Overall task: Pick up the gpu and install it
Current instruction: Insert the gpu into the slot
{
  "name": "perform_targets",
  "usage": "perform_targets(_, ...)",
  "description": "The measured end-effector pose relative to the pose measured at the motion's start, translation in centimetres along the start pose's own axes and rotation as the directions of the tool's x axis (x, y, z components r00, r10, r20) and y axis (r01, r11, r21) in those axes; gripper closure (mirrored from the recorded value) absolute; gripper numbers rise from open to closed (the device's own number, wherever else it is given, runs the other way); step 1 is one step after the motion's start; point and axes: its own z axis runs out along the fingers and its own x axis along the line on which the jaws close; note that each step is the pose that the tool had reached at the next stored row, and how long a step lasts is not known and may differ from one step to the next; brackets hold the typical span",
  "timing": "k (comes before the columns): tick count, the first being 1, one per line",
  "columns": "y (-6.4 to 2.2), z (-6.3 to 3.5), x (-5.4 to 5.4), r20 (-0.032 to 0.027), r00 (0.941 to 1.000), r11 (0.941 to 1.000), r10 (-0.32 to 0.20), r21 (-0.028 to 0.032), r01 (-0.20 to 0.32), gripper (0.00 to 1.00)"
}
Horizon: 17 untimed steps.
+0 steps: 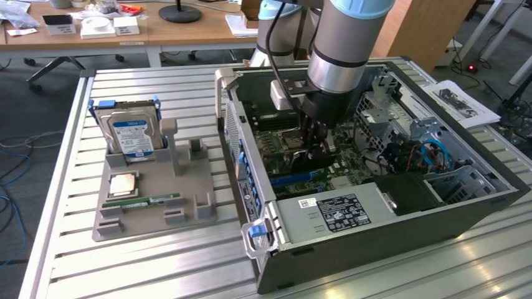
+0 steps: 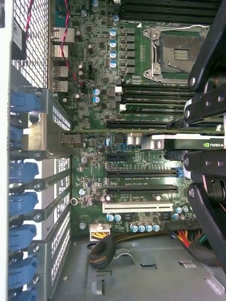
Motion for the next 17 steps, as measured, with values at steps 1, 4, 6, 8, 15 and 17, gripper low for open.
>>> perform_targets(1,0.02,0.07,0.0,0.0,1.0,1.0,0.0,0.0,0.0,0.73)
perform_targets(4,0.07,0.23,0.01,0.0,1.0,1.0,0.0,0.0,0.0,0.73)
perform_targets(6,0.1,0.34,0.01,0.0,1.0,1.0,0.0,0.0,0.0,0.73)
perform_targets(8,0.12,0.39,0.01,-0.0001,1.0,1.0,0.0,-0.0001,0.0,0.73)
perform_targets(15,0.16,0.45,0.02,0.0,1.0,1.0,0.0,0.0,0.0,0.73)
perform_targets(17,0.24,0.47,0.01,0.0002,1.0,1.0,0.0,0.0002,0.0,0.73)
